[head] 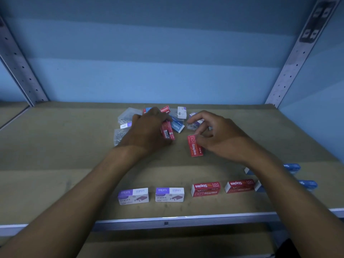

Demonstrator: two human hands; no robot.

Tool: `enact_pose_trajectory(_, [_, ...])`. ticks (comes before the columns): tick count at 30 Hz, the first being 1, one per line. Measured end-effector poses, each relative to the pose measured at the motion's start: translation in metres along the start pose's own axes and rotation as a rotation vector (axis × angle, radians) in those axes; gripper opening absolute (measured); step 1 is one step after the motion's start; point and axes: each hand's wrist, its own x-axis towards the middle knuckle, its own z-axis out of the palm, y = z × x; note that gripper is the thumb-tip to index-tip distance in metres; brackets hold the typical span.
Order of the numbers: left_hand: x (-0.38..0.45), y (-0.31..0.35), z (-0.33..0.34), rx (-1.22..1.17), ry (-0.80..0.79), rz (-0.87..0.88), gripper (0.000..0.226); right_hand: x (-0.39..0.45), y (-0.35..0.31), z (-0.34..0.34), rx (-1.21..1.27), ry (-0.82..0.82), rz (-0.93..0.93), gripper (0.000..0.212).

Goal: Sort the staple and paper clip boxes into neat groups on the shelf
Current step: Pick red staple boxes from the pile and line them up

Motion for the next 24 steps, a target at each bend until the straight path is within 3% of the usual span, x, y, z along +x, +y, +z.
enact_pose_trajectory(4, [-0.011, 0.006, -0.013, -0.261, -0.019, 0.015, 0.048, -0.004, -0.004, -0.001, -0.001, -0.056, -0.015, 0.045])
enact_pose_trajectory(9, [-0.029, 0.004, -0.018, -0.366, -0.113, 0.098, 0.042, -0.011, -0.009, 0.000, -0.083, -0.113, -0.076, 0.059])
enact_pose_trajectory(14, [-0.047, -0.004, -0.020, -0.327, -0.216, 0.019, 0.050, -0.014, -0.012, 0.008, -0.078, -0.188, -0.097, 0.069])
enact_pose_trajectory(20, [-0.055, -0.008, -0.025, -0.216, -0.318, -0.004, 0.060, -0.013, -0.011, 0.011, -0.098, -0.186, -0.108, 0.064])
enact_pose_trajectory(24, [-0.058, -0.011, -0.030, -0.218, -0.317, -0.025, 0.051, -0.013, -0.007, 0.007, -0.096, -0.160, -0.094, 0.045])
